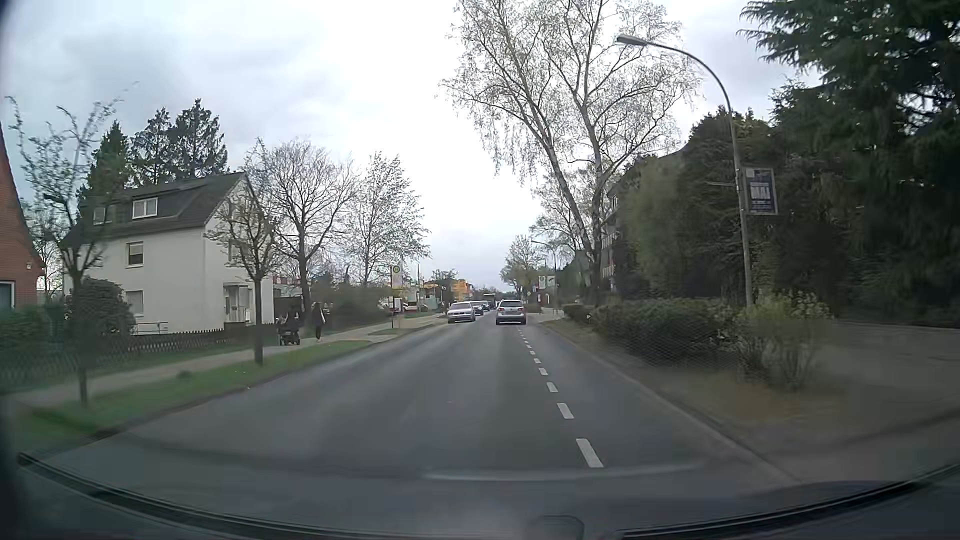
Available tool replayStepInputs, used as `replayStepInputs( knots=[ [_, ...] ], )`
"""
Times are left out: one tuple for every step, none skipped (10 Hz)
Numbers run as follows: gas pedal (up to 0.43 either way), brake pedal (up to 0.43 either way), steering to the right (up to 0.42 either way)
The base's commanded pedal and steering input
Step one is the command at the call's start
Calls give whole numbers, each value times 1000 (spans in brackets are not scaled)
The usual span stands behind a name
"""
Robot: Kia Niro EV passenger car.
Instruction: Follow the waypoints while adhering to traffic rules and regulations
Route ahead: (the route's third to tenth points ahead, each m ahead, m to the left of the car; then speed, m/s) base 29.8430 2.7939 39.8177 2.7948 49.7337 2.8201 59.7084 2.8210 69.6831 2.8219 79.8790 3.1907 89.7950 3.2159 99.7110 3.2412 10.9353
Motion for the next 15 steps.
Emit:
replayStepInputs(
  knots=[
    [169, 0, -4],
    [169, 0, -4],
    [169, 0, -4],
    [169, 0, -4],
    [169, 0, -4],
    [177, 0, -4],
    [177, 0, -5],
    [177, 0, -5],
    [177, 0, -5],
    [177, 0, -4],
    [177, 0, -4],
    [177, 6, -4],
    [177, 0, -4],
    [177, 0, -3],
    [177, 0, -3]
  ],
)
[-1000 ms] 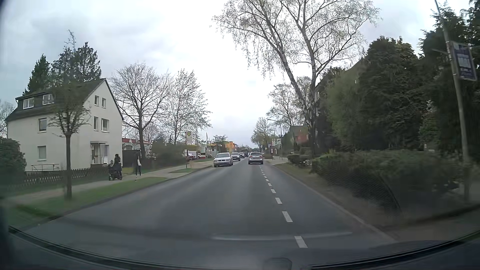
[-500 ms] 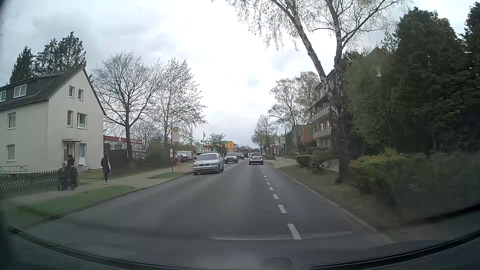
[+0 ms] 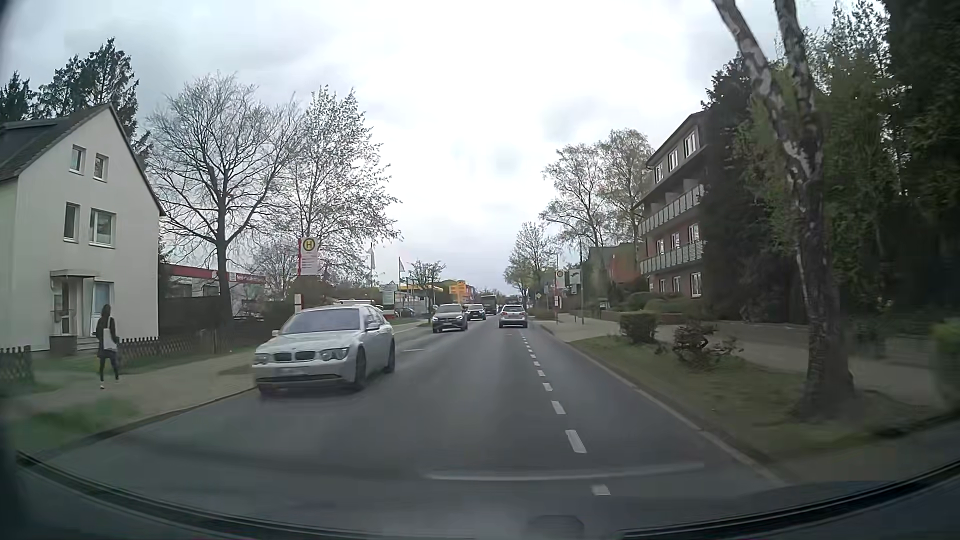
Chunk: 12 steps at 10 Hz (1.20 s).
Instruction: Follow the waypoints while adhering to traffic rules and regulations
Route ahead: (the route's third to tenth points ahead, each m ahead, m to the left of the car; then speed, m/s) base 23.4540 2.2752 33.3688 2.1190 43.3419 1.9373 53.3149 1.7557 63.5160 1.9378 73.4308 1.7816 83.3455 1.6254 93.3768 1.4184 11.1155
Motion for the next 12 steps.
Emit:
replayStepInputs(
  knots=[
    [177, 0, 0],
    [177, 6, 2],
    [177, 0, 2],
    [177, 0, 2],
    [177, 0, 1],
    [177, 6, 1],
    [177, 0, -3],
    [177, 0, -8],
    [177, 0, -9],
    [177, 0, -8],
    [189, 6, -6],
    [189, 6, -5]
  ],
)
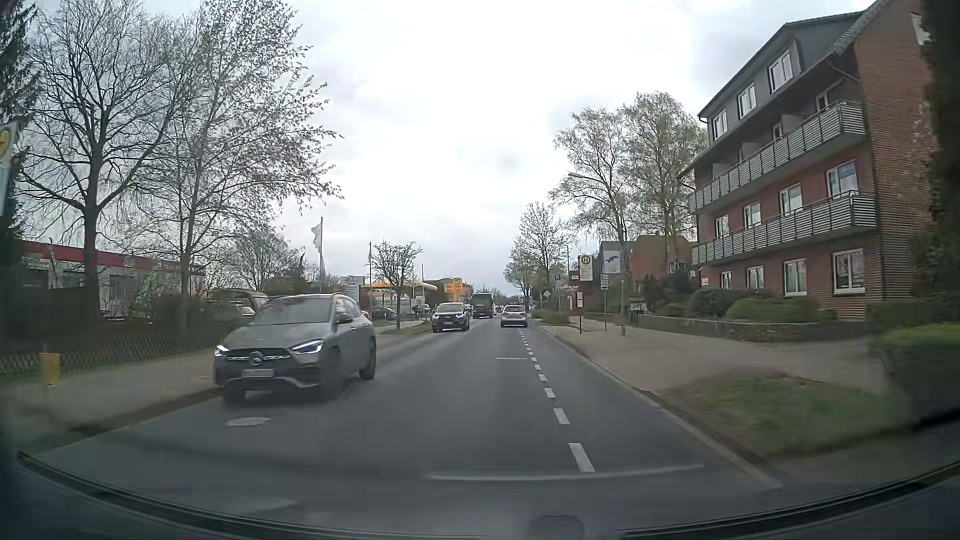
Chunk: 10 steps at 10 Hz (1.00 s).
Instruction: Follow the waypoints while adhering to traffic rules and regulations
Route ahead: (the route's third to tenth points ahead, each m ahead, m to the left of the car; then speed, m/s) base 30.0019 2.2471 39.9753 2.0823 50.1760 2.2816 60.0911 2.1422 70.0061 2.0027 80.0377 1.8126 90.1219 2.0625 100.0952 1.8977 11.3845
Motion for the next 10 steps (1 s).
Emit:
replayStepInputs(
  knots=[
    [189, 0, -3],
    [189, 0, -3],
    [189, 0, -2],
    [189, 0, -1],
    [189, 0, 1],
    [189, 0, 1],
    [189, 0, 1],
    [189, 0, 1],
    [189, 0, 1],
    [189, 6, 0]
  ],
)
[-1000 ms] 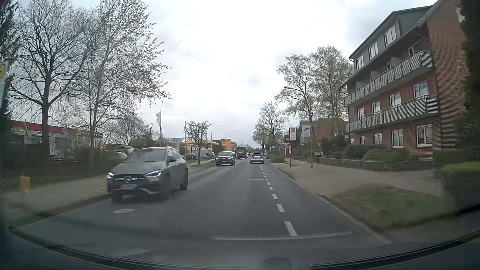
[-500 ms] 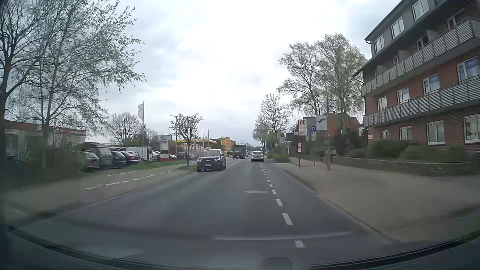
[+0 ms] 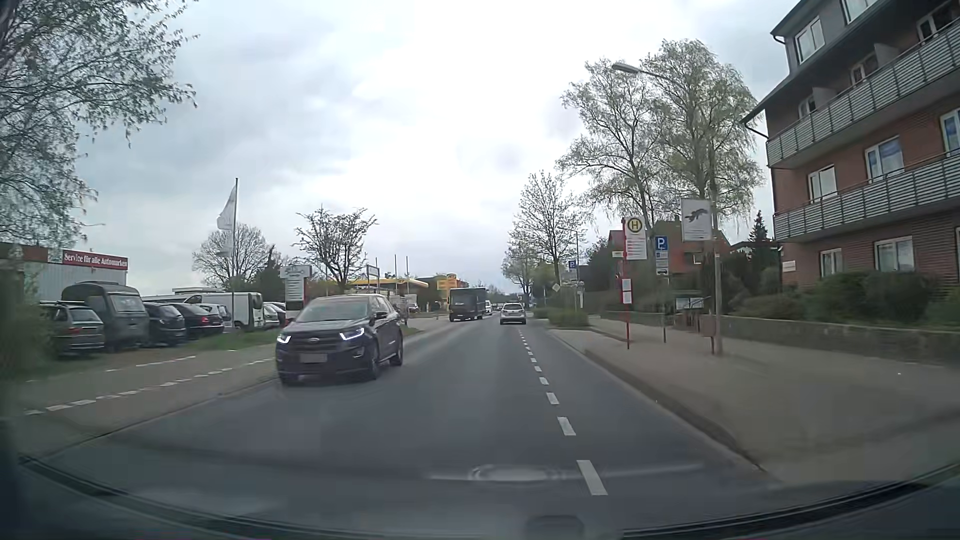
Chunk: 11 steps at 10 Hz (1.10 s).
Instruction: Follow the waypoints while adhering to traffic rules and regulations
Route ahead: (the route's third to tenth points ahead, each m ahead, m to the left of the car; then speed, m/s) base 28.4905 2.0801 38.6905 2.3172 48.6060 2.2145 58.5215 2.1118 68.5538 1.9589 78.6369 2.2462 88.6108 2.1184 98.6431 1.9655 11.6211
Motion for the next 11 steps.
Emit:
replayStepInputs(
  knots=[
    [189, 0, 0],
    [189, 6, -1],
    [189, 0, -2],
    [189, 0, -4],
    [189, 0, -5],
    [189, 0, -5],
    [189, 0, -5],
    [189, 0, -5],
    [189, 6, -5],
    [189, 6, -5],
    [189, 0, -5]
  ],
)
